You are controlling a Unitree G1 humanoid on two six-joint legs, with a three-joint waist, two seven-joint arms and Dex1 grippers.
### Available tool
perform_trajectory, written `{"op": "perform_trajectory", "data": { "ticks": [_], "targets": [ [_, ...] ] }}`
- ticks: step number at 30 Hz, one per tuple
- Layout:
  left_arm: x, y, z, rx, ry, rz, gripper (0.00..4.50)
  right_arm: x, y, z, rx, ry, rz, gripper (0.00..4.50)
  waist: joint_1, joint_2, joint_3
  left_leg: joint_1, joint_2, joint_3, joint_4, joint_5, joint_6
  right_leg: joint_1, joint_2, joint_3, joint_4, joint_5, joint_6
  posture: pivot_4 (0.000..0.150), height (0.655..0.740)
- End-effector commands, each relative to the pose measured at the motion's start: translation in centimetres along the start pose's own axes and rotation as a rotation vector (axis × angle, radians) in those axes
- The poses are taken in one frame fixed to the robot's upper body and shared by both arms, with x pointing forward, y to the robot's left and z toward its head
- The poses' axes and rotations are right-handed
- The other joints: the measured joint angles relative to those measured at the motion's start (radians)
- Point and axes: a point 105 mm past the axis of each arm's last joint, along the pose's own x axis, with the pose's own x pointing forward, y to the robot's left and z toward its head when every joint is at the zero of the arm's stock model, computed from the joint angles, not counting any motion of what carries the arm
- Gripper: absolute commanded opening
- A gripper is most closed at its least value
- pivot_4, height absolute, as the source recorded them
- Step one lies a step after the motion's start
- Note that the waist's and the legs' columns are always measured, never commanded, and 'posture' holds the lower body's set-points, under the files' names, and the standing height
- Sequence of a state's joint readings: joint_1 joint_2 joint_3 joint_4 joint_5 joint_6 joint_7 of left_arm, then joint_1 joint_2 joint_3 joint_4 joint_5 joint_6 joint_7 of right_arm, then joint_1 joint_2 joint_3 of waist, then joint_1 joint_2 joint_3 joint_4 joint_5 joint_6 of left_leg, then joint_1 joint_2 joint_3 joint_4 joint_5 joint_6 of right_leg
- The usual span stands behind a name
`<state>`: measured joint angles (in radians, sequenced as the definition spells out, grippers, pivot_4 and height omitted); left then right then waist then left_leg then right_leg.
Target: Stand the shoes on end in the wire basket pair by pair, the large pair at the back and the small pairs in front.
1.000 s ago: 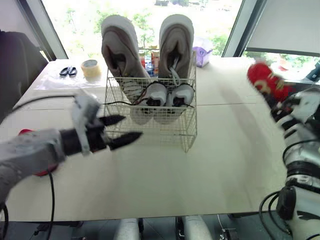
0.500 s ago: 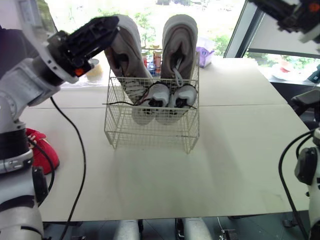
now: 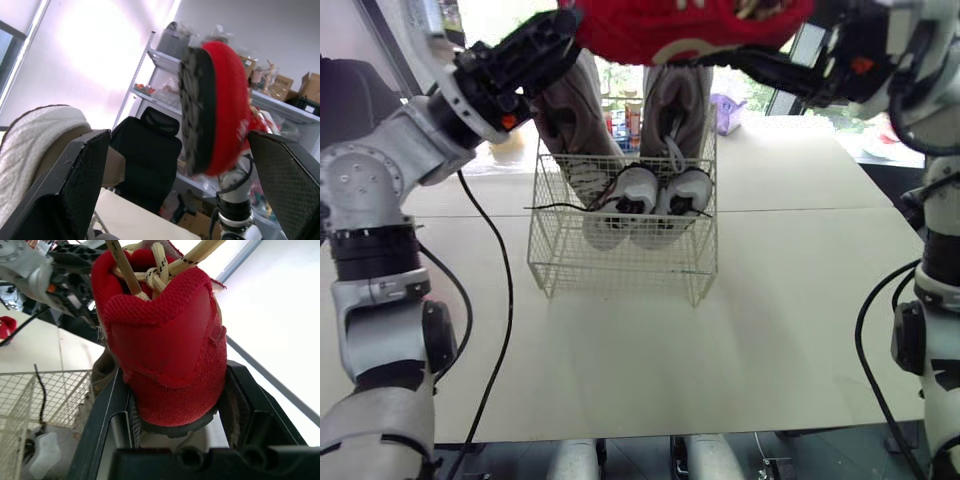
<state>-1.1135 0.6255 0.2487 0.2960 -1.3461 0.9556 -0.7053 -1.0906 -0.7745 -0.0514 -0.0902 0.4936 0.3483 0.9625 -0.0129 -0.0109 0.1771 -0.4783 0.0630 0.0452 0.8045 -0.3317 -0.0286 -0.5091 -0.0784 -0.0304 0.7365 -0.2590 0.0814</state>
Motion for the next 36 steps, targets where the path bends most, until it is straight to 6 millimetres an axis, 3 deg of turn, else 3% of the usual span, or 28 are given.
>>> {"op": "perform_trajectory", "data": {
  "ticks": [1,4,7,10,15,16,20,22,24,31,36],
  "targets": [
    [0.8,-1.8,0.3,0.005,0.012,-0.110,4.24,0.3,0.7,1.6,-0.052,-0.037,0.031,1.70,0.000,0.000,0.000,0.000,0.000,0.000,0.000,0.000,0.000,0.000,0.000,0.000,0.000,0.000,0.000,0.150,0.6552],
    [0.9,-2.2,-0.5,-0.024,0.015,-0.144,3.17,0.4,1.1,1.3,-0.052,-0.026,0.040,1.70,0.000,0.000,0.000,0.000,0.000,0.000,-0.001,0.000,0.000,0.000,0.000,0.000,0.000,0.001,0.001,0.150,0.6552],
    [0.9,-2.2,-0.9,-0.057,-0.025,-0.158,1.43,0.4,1.3,1.1,-0.041,-0.023,0.033,1.70,0.000,0.000,0.000,0.000,0.000,0.000,-0.001,0.000,0.000,0.000,0.000,0.000,0.000,0.001,0.001,0.150,0.6552],
    [1.0,-2.2,-1.3,-0.073,-0.079,-0.151,0.22,0.4,1.2,1.3,-0.033,-0.036,0.009,1.70,0.000,0.000,0.000,0.000,0.000,0.000,-0.001,0.000,0.000,0.000,0.000,0.000,0.000,0.001,0.001,0.150,0.6552],
    [1.1,-3.1,-1.3,-0.056,-0.254,-0.135,0.20,-1.1,-0.2,0.4,0.092,-0.048,-0.129,1.70,0.003,0.000,0.000,0.000,0.000,-0.001,0.000,0.000,0.000,0.001,0.000,0.000,0.000,0.001,0.002,0.150,0.6552],
    [1.1,-3.4,-1.5,-0.060,-0.287,-0.136,0.20,-1.9,-0.7,0.0,0.152,-0.062,-0.177,2.61,0.004,0.000,0.000,0.000,0.000,-0.001,0.000,0.000,0.000,0.002,0.000,0.000,-0.001,0.001,0.003,0.150,0.6552],
    [1.5,-4.1,-2.7,-0.101,-0.408,-0.126,0.20,-5.0,-2.4,-1.5,0.399,-0.179,-0.436,4.45,0.004,-0.001,0.000,0.001,-0.001,-0.002,0.001,0.000,0.000,0.004,-0.001,0.000,-0.002,0.002,0.003,0.150,0.6552],
    [2.0,-4.3,-3.0,-0.132,-0.489,-0.116,0.20,-6.5,-2.0,-3.1,0.622,-0.292,-0.562,4.45,0.012,-0.003,0.000,0.001,-0.001,-0.002,0.002,0.000,0.000,0.005,-0.001,0.000,-0.002,0.002,0.003,0.150,0.6552],
    [2.5,-4.5,-3.2,-0.144,-0.511,-0.110,0.20,-6.3,-0.9,-3.4,0.766,-0.380,-0.574,4.45,0.018,-0.002,0.000,0.001,-0.001,-0.002,0.003,0.000,0.000,0.005,-0.001,-0.001,-0.002,0.001,0.002,0.150,0.6552],
    [3.3,-4.4,-3.8,-0.122,-0.489,-0.064,0.20,-2.3,2.3,-0.7,1.087,-0.646,-0.428,4.45,0.001,-0.001,0.000,0.000,0.000,-0.004,0.003,0.000,0.000,0.002,0.002,0.000,0.002,0.000,0.000,0.150,0.6552],
    [3.5,-3.9,-4.4,-0.127,-0.472,-0.043,0.20,0.6,4.0,0.4,1.164,-0.680,-0.351,4.45,0.000,-0.001,0.000,0.000,0.000,-0.004,0.003,0.000,0.000,0.002,0.002,0.000,0.002,0.000,0.000,0.150,0.6552]
  ]
}}
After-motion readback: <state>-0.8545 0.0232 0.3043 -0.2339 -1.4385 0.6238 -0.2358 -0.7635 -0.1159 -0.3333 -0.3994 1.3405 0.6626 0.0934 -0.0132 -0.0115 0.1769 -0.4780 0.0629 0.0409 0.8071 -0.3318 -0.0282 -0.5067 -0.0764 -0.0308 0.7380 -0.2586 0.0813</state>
